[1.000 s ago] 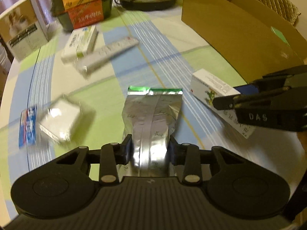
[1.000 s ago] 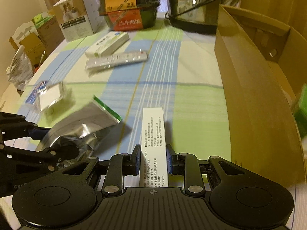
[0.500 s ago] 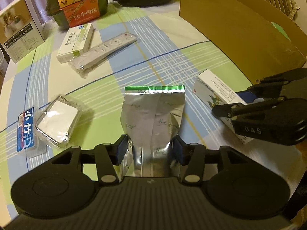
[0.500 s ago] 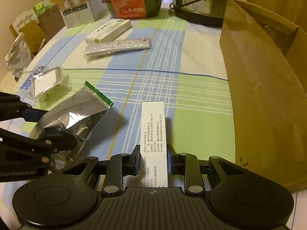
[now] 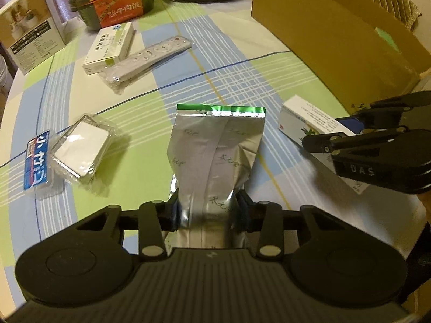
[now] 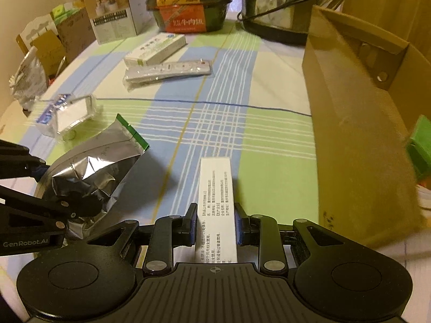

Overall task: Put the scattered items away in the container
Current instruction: 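Lift and carry the white box and foil bag toward the cardboard box with both tools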

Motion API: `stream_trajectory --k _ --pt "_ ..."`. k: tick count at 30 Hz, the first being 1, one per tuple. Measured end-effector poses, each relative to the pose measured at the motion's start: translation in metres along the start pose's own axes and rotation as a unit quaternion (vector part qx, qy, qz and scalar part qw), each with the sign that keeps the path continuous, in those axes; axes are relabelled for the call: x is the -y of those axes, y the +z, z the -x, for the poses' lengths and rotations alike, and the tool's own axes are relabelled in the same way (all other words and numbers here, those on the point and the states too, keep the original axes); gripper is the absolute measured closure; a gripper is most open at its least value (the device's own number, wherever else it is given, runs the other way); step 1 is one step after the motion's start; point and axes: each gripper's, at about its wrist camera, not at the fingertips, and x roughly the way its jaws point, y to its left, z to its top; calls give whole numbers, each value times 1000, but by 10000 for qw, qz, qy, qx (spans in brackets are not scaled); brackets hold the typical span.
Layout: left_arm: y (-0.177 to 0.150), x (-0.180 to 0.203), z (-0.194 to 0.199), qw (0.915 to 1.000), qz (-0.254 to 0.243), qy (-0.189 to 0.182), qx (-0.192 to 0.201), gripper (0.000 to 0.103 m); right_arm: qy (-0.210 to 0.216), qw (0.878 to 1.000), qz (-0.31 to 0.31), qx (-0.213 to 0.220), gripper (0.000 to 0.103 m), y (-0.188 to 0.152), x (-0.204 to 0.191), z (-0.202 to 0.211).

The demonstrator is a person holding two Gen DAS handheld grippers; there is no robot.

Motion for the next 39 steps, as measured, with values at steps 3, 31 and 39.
stream_trajectory --k 3,31,39 --pt "-3 4 14 10000 46 27 29 67 34 9999 -55 82 74 -3 -1 18" --pt "-6 69 123 9973 -117 156 708 67 -32 9938 -256 1078 74 -17 18 163" --pt "6 92 127 9961 -333 13 816 67 -161 9907 -424 1284 74 -18 39 186"
